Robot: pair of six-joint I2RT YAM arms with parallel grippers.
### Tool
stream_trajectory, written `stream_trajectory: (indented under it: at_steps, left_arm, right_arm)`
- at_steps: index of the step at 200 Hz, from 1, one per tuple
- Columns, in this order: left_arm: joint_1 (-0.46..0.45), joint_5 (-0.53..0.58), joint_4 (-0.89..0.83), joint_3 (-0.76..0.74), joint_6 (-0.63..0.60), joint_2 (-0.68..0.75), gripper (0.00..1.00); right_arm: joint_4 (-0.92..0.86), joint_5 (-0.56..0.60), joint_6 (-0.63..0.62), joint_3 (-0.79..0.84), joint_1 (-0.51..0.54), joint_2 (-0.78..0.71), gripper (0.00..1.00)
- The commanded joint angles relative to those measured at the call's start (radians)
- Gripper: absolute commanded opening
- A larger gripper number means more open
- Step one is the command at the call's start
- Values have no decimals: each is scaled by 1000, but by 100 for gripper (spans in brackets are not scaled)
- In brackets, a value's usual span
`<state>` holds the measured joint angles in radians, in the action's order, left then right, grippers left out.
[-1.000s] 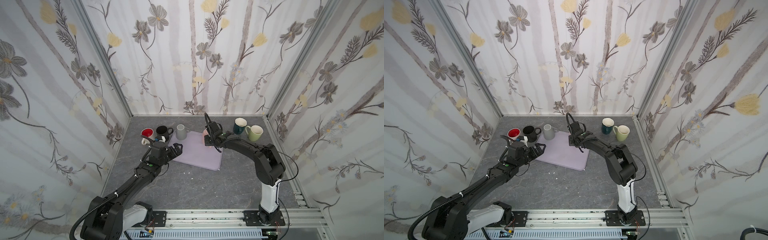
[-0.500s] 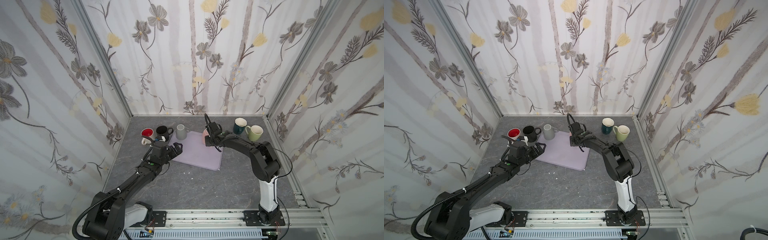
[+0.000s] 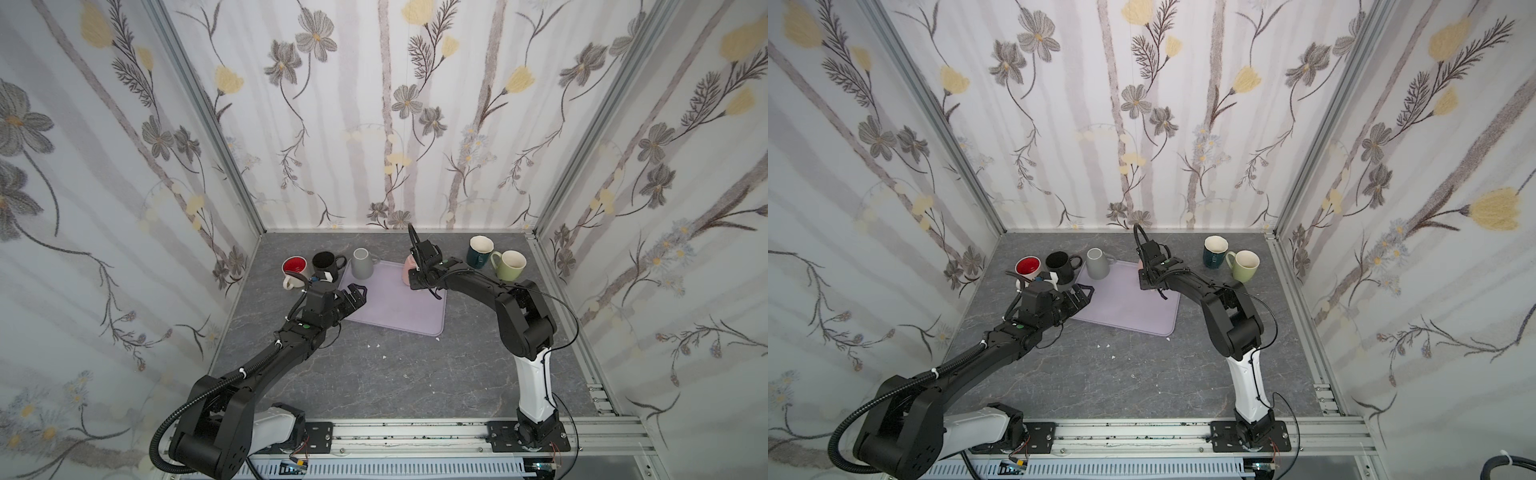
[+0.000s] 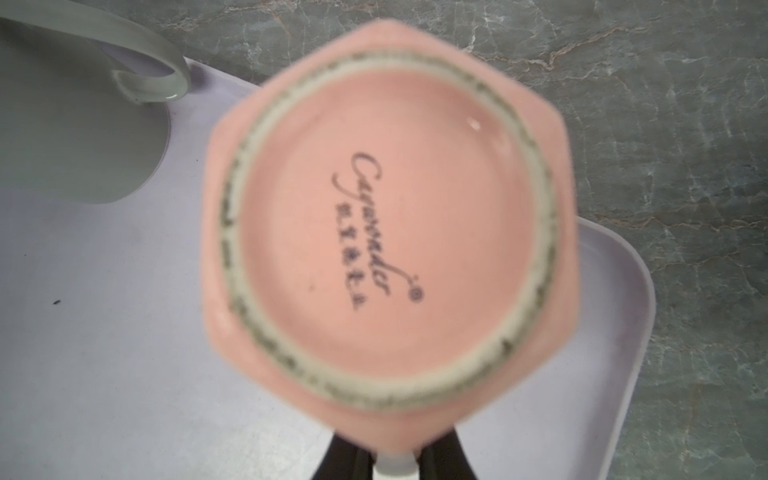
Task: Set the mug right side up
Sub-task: 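Lower the right gripper and grasp the pink mug's handle, then lift the pink mug with the right gripper while the left gripper rises toward it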
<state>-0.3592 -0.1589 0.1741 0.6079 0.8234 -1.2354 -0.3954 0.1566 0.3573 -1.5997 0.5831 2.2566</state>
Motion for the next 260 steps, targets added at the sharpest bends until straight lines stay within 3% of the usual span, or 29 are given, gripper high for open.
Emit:
stream_trajectory:
  at_steps: [1, 33, 64, 91, 175, 260]
  left_arm:
    - [1, -3, 47, -3, 17, -7, 100]
    - [1, -11, 64, 1, 28, -21, 100]
    - [1, -18, 72, 22, 29, -69, 100]
    - [1, -25, 94, 35, 38, -103, 100]
    - [0, -98, 145, 39, 51, -179, 100]
    - [0, -102, 136, 35, 49, -170, 100]
  right_arm:
    - [-10, 51, -4, -8, -3, 2, 11]
    - [31, 48, -18, 39, -2, -40, 6]
    - [167, -90, -11, 154, -11, -123, 4]
    - [202, -110, 0, 203, -13, -162, 0]
    - [491, -307, 137, 437, -24, -284, 0]
    - [526, -332, 180, 473, -25, -306, 0]
